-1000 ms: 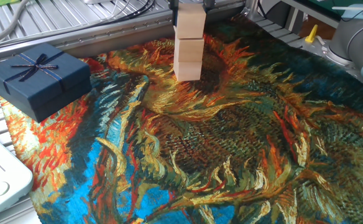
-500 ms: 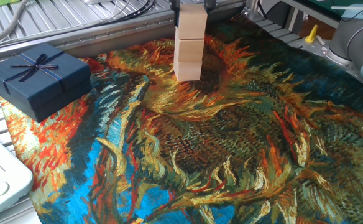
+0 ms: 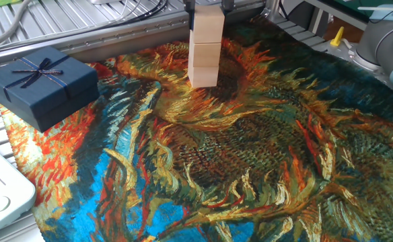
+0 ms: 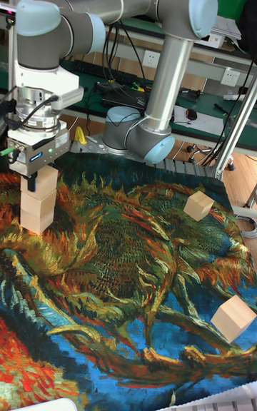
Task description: Stack the blocks in a vertical line of five
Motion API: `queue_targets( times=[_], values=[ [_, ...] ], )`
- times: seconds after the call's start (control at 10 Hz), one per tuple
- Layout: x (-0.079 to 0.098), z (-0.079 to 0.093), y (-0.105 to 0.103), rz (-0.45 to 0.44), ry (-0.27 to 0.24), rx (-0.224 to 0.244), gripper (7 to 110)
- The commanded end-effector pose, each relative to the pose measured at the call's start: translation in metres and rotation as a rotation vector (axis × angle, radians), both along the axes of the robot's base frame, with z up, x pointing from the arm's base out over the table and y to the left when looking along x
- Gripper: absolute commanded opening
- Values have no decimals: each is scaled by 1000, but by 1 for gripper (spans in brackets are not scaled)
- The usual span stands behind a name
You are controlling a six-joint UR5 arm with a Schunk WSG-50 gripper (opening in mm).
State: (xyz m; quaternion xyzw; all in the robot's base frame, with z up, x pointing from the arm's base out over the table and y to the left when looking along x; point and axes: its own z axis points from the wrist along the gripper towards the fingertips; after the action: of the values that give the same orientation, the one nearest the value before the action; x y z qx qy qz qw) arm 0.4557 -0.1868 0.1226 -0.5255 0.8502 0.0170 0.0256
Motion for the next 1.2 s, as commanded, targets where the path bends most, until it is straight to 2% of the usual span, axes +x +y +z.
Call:
queue_targets(
  times=[0.0,0.7,1.1],
  values=[
    [2,1,3,-5,-8,17,22],
    [2,0,0,0,-5,7,22],
    [1,0,4,-1,0,21,22]
  ],
)
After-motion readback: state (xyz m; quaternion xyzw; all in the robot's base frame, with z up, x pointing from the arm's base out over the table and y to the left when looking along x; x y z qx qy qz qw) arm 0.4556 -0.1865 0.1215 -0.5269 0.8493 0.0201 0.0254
